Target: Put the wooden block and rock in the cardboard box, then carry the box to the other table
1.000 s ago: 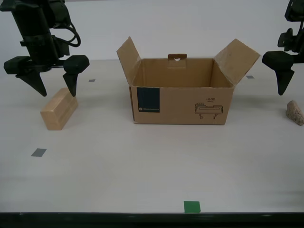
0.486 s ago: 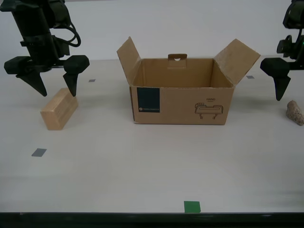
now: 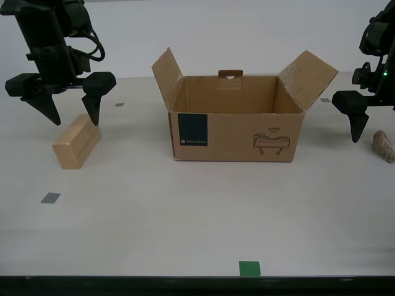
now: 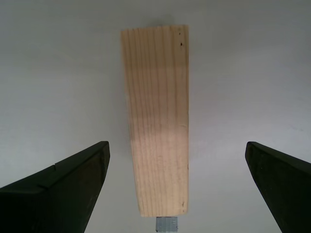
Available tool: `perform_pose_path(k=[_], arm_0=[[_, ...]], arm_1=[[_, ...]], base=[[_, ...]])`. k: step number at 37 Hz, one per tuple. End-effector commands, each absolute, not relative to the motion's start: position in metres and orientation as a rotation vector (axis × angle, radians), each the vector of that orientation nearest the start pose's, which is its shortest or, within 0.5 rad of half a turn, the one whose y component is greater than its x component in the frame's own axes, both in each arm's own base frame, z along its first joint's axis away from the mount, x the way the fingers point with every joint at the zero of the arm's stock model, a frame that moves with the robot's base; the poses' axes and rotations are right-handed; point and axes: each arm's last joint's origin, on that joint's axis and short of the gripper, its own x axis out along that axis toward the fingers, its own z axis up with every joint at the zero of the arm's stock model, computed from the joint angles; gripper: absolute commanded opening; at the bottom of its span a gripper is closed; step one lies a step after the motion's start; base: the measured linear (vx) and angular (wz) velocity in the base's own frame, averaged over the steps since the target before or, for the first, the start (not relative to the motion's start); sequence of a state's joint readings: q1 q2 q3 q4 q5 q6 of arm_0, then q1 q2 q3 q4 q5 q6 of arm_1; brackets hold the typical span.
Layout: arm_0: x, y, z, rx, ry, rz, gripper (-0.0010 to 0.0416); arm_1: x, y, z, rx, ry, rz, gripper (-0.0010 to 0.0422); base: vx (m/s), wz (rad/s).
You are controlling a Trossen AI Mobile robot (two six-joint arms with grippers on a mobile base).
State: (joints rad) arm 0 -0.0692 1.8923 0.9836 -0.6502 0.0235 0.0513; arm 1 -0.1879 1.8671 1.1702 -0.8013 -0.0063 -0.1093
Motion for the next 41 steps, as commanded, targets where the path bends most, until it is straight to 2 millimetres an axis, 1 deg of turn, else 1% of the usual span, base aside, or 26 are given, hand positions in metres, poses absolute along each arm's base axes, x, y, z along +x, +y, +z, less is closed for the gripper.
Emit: perform_pose_path(k=[1,11,14,30,34,41], arm_0=[[0.303,-0.026,0.101,0.057,1.544,-0.142,0.0389],[0.299,-0.047,0.099,0.045,1.554,-0.148,0.0389],[0.298,-0.051,0.099,0.052,1.554,-0.156,0.0389],[0.299,-0.051,0.098,0.049,1.523,-0.156,0.0389],[0.302,-0.052,0.092,0.032,1.511,-0.144,0.0389],[0.301,-0.051,0.073,0.036,1.577,-0.137,0.0389]], arm_1=[[0.325,-0.062,0.148,0.06,1.499,-0.064,0.0382],[0.324,-0.062,0.148,0.061,1.5,-0.065,0.0382],[0.325,-0.062,0.148,0.06,1.497,-0.065,0.0382],[0.325,-0.062,0.148,0.059,1.489,-0.066,0.0382],[0.326,-0.062,0.148,0.059,1.488,-0.066,0.0382],[0.325,-0.062,0.148,0.061,1.489,-0.067,0.0382]], base=[[0.0,0.0],[0.0,0.0],[0.0,0.0],[0.0,0.0],[0.0,0.0],[0.0,0.0]])
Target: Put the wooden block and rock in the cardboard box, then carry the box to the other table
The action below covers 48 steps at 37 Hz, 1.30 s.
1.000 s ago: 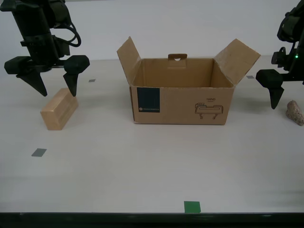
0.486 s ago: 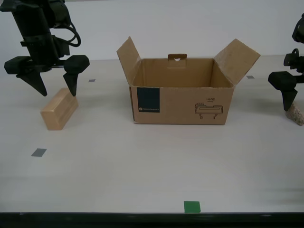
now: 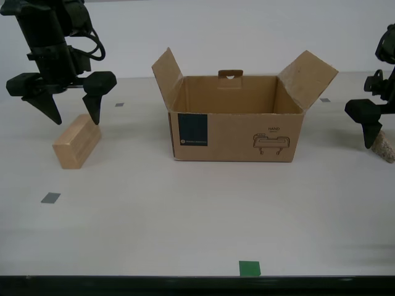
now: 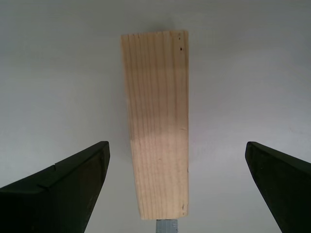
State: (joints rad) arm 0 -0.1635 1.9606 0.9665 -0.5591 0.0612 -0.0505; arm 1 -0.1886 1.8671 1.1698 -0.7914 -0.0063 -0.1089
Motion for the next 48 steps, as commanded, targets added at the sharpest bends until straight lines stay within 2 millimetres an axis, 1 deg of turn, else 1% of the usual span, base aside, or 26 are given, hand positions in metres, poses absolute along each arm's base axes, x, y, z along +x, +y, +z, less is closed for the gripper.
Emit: perform_pose_path(k=[1,8,11,21,24,31,41,48], arm_0=[[0.301,-0.051,0.072,0.036,1.582,-0.137,0.0389],[0.302,-0.051,0.073,0.037,1.576,-0.139,0.0389],[0.302,-0.051,0.074,0.038,1.574,-0.14,0.0389],[0.301,-0.051,0.074,0.039,1.577,-0.14,0.0389],[0.301,-0.051,0.074,0.039,1.579,-0.14,0.0389],[0.3,-0.051,0.074,0.039,1.585,-0.139,0.0389],[0.3,-0.051,0.074,0.039,1.588,-0.138,0.0389],[0.3,-0.05,0.074,0.038,1.59,-0.137,0.0389]], arm_1=[[0.325,-0.062,0.148,0.061,1.488,-0.067,0.0382],[0.327,-0.062,0.148,0.059,1.475,-0.066,0.0382],[0.331,-0.062,0.144,0.062,1.453,-0.06,0.0382],[0.342,-0.063,0.107,0.073,1.517,-0.052,0.0382],[0.346,-0.063,0.101,0.074,1.516,-0.046,0.0382],[0.352,-0.063,0.103,0.083,1.495,-0.053,0.0382],[0.349,-0.062,0.101,0.113,1.513,-0.076,0.0382],[0.348,-0.061,0.101,0.08,1.52,-0.043,0.0382]], base=[[0.0,0.0],[0.0,0.0],[0.0,0.0],[0.0,0.0],[0.0,0.0],[0.0,0.0],[0.0,0.0],[0.0,0.0]])
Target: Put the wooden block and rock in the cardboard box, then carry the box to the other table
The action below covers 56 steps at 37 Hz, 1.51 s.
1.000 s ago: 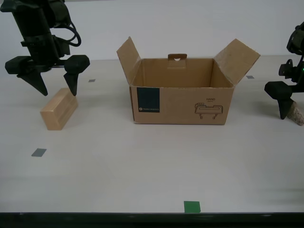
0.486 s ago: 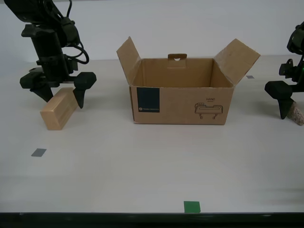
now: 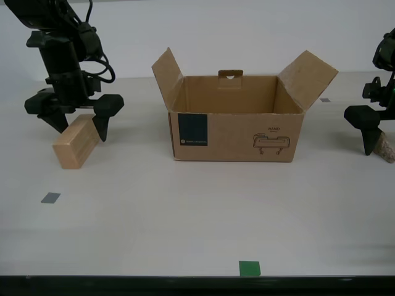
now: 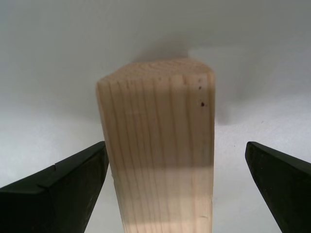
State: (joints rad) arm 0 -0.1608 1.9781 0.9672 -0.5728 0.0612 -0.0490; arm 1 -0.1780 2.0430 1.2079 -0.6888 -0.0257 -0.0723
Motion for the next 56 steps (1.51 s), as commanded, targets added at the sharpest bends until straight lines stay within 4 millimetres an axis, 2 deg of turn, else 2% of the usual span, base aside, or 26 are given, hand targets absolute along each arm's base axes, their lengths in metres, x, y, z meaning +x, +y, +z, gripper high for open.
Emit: perform_pose_path(k=[1,7,12,38,43,50,56], arm_0=[[0.3,-0.0503,0.0739,0.038,1.59,-0.137,0.0389],[0.3001,-0.0492,0.0739,0.035,1.59,-0.134,0.0389],[0.3,-0.0489,0.0739,0.034,1.591,-0.133,0.0381],[0.3005,-0.0463,0.0743,0.023,1.595,-0.122,0.0243],[0.3032,-0.0455,0.076,0.01,1.586,-0.11,0.0243],[0.3068,-0.0452,0.0785,-0.003,1.574,-0.098,0.0277],[0.307,-0.0446,0.0785,-0.005,1.573,-0.097,0.0285]], arm_1=[[0.3483,-0.0612,0.1006,0.076,1.519,-0.04,0.0382],[0.3483,-0.0612,0.1006,0.081,1.519,-0.045,0.038],[0.3487,-0.0613,0.1006,0.081,1.515,-0.045,0.0359],[0.3485,-0.0617,0.1006,0.089,1.516,-0.054,0.0198],[0.3481,-0.0625,0.1005,0.064,1.523,-0.08,0.0168],[0.3481,-0.0636,0.1006,0.039,1.525,-0.107,0.0135],[0.3481,-0.0636,0.1006,0.039,1.525,-0.107,0.0115]], base=[[0.0,0.0],[0.0,0.0],[0.0,0.0],[0.0,0.0],[0.0,0.0],[0.0,0.0],[0.0,0.0]])
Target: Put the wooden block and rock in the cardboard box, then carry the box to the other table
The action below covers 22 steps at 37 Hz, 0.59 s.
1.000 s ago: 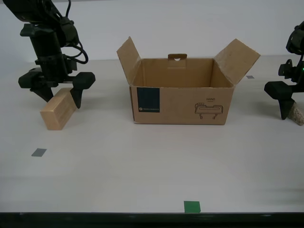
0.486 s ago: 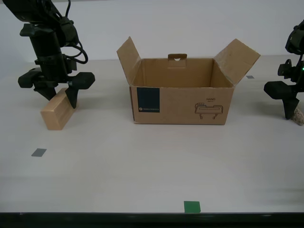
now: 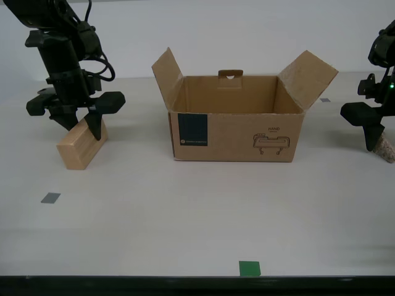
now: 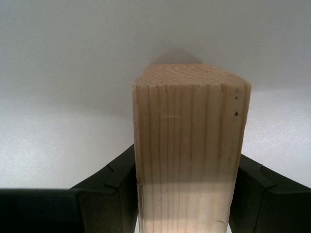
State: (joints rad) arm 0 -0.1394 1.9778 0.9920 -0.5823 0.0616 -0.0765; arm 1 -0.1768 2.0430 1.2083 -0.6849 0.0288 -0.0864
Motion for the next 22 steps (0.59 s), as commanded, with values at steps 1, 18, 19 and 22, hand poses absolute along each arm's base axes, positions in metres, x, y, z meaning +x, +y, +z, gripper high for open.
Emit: perform_pose_path(k=[1,18,19,22], arm_0=[[0.3071,-0.0443,0.0785,-0.005,1.573,-0.096,0.0285],[0.3062,-0.0437,0.078,-0.003,1.577,-0.092,0.0175],[0.306,-0.0435,0.0778,0.001,1.578,-0.088,0.0167],[0.3059,-0.0431,0.0777,0.007,1.577,-0.082,0.0137]], arm_1=[[0.348,-0.0636,0.1006,0.039,1.526,-0.107,0.0112],[0.3481,-0.0636,0.1006,0.039,1.525,-0.107,0.0065],[0.3481,-0.0636,0.1006,0.039,1.525,-0.107,0.0062],[0.3481,-0.0636,0.1006,0.039,1.525,-0.106,0.0049]], base=[[0.0,0.0],[0.0,0.0],[0.0,0.0],[0.0,0.0]])
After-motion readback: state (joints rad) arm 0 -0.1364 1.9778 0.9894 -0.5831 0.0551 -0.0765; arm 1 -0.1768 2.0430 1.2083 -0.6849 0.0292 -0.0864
